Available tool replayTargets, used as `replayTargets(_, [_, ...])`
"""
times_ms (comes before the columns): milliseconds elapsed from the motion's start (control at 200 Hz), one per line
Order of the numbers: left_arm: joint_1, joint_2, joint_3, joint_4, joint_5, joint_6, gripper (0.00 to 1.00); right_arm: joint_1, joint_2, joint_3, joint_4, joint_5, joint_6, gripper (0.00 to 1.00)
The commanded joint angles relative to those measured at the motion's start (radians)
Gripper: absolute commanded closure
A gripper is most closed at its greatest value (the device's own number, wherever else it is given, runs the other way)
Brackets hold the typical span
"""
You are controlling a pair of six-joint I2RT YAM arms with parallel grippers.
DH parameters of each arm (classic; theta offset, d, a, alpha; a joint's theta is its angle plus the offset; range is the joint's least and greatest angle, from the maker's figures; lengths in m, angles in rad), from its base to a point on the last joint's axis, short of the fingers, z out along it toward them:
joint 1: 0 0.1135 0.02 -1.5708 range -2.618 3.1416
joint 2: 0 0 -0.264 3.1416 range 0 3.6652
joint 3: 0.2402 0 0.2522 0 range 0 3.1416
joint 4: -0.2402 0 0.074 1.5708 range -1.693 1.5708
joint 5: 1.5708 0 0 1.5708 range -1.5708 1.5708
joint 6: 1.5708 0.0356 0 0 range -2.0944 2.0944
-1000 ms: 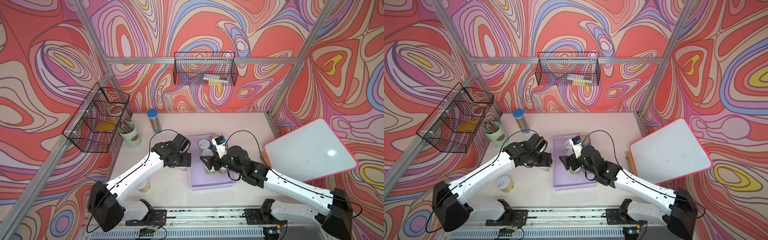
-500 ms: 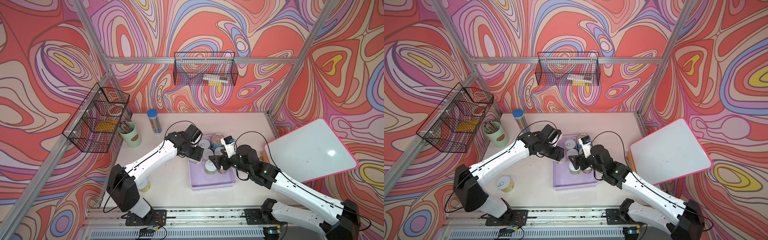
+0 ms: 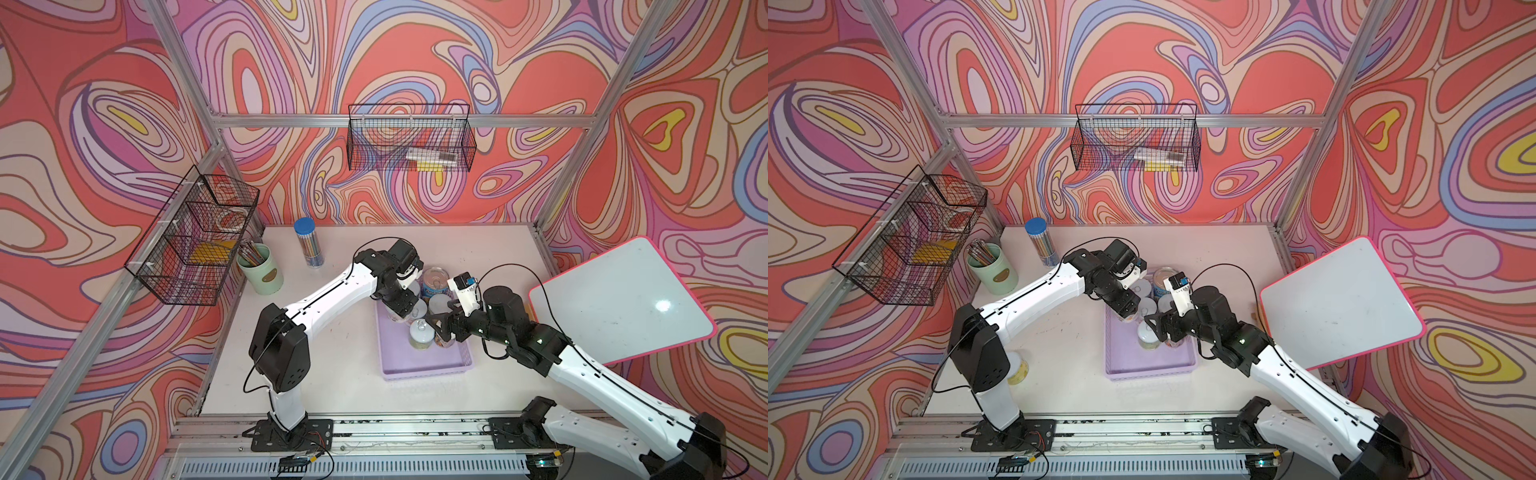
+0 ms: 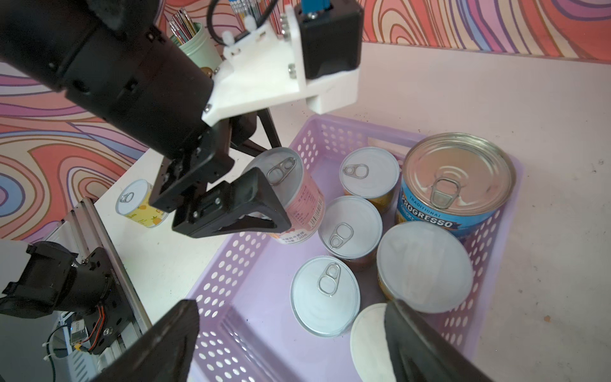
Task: Put the canned food in the basket
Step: Place the canned food in the basket.
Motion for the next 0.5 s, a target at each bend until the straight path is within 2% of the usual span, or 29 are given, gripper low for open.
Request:
replayTargets(0, [0.010,0.019,0.050,-0.053,-0.018,0.075,0.34,-0.009,-0.023,0.000,-0.018,-0.011,-0.010,0.11])
replayTargets(491, [0.087,0.074,0.032,0.031,0.005,0.091,0.34,-0.011,-0.060,-0.003,-0.036,0.034,0.006,0.11])
